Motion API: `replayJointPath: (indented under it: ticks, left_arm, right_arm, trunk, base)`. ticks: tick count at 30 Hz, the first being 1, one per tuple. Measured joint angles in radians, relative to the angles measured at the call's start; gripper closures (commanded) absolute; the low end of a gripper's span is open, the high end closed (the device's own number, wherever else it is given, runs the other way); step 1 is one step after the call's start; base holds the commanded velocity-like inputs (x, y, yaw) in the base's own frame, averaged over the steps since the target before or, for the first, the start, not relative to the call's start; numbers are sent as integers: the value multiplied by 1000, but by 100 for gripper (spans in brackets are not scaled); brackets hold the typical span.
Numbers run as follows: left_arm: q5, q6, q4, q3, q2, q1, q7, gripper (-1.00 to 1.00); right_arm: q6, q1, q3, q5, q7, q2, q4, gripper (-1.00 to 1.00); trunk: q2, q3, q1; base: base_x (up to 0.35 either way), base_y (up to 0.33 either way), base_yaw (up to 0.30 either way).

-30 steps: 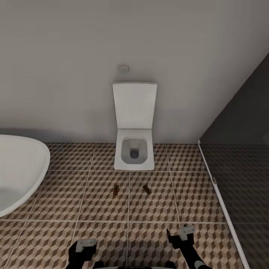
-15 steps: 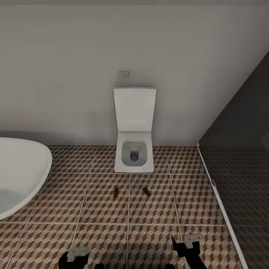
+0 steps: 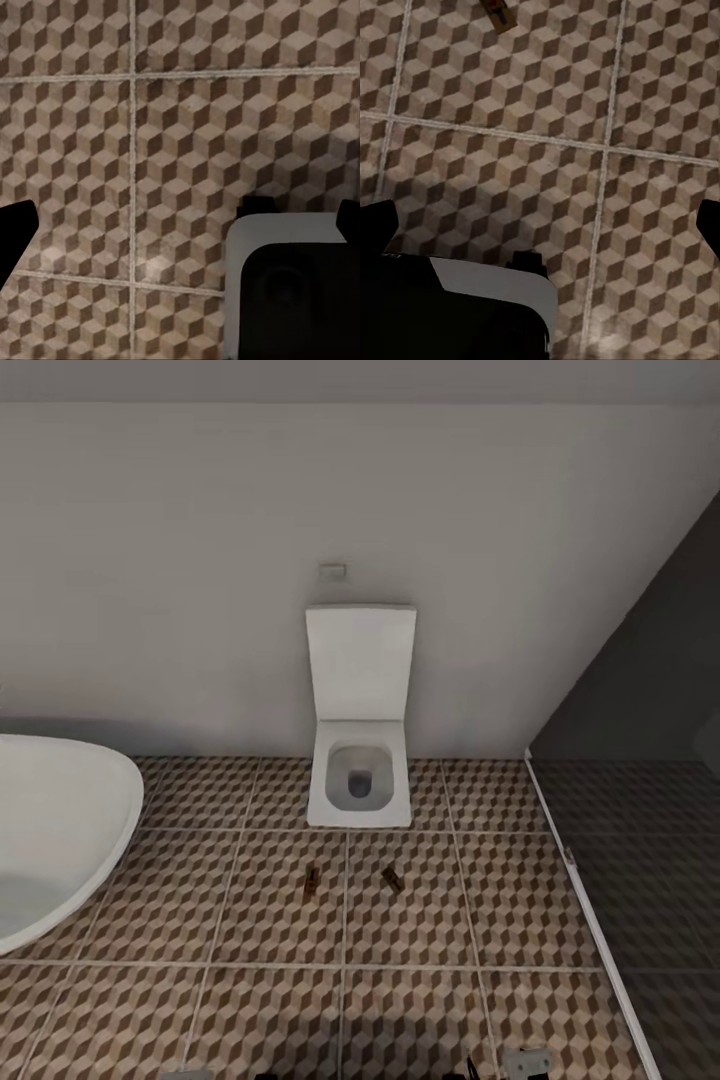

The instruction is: Take the four mousetraps from the cabinet in the bathroom and place them on the bathroom floor. Make sure all four end up on the same floor surface, and ensure that at least two of them are either under or directly next to the same bathroom sink.

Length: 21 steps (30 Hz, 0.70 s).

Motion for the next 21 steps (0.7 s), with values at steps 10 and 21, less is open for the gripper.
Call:
replayJointPath:
  ticks: [10, 21]
  left_arm:
    - [0, 6, 0, 0, -7, 48, 1, -100]
    - [0, 9, 1, 0, -33, 55, 3, -100]
  right_arm:
    - [5, 60, -1, -91, 1, 1, 1, -100]
    - [8, 92, 1, -202, 4, 4, 1, -100]
  trunk:
    - [70, 48, -38]
    - [106, 81, -58]
  base:
    - [0, 0, 0]
    - [0, 0, 0]
